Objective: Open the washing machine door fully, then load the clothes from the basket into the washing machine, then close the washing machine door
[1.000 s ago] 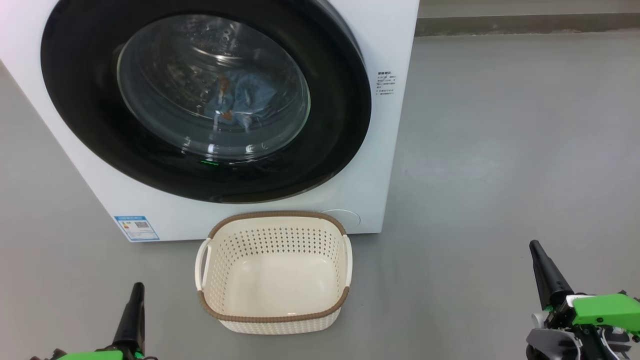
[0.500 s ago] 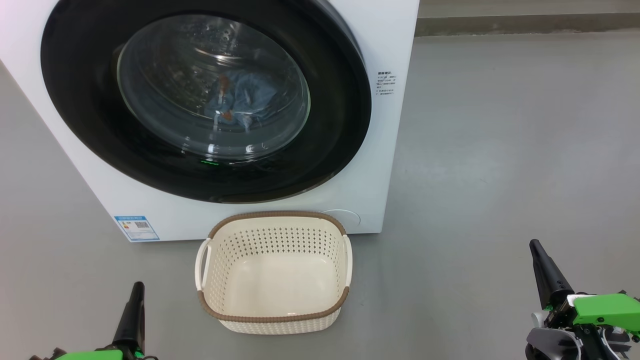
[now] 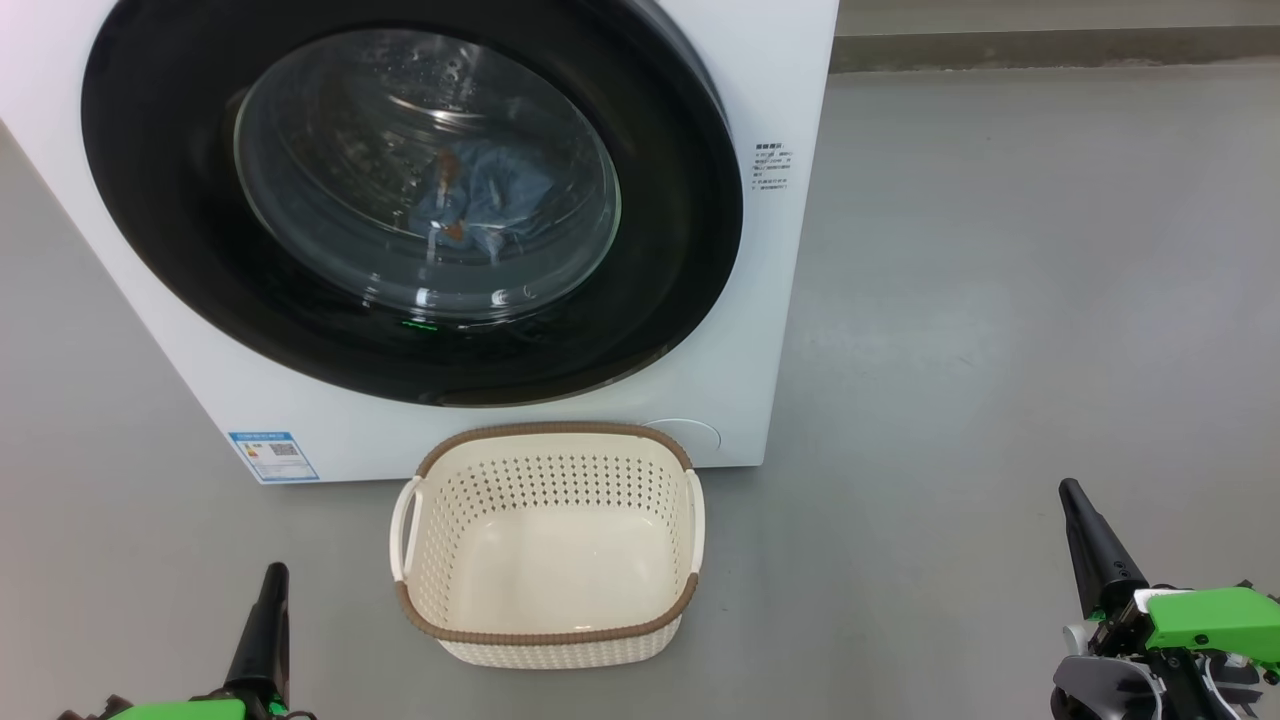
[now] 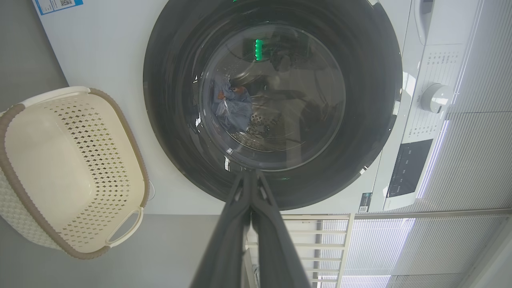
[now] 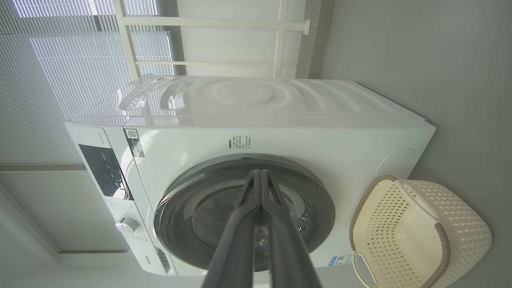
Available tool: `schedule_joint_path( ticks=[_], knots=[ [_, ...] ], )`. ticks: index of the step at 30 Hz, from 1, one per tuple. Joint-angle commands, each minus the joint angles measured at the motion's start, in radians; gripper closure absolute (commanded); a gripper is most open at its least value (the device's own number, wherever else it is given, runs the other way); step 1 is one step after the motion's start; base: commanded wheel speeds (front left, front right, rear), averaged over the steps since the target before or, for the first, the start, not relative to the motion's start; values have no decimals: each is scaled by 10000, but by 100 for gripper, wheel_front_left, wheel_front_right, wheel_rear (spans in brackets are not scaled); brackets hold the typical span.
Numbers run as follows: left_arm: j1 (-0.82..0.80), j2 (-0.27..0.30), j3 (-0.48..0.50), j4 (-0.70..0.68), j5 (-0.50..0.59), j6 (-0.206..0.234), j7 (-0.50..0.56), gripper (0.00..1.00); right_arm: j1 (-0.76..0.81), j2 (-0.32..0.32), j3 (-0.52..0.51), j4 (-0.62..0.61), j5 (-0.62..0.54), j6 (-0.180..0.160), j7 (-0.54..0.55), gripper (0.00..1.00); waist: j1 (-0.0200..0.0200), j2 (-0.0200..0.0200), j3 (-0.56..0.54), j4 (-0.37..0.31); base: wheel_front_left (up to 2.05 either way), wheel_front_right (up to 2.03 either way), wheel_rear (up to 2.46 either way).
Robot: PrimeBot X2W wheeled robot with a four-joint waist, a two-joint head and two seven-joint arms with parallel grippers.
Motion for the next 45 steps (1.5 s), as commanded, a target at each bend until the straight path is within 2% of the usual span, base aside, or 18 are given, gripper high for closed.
schedule_joint_path(
  ticks=[1,45],
  knots=[
    [-465,105,351,-297,-108,-24,30,100,-413,-104,180,-294,16,4,39,100,0,0,0,0,0,0,0],
    [-463,90,371,-310,-90,-25,46,100,-413,-103,180,-294,15,4,40,100,0,0,1,0,0,0,0]
  ],
)
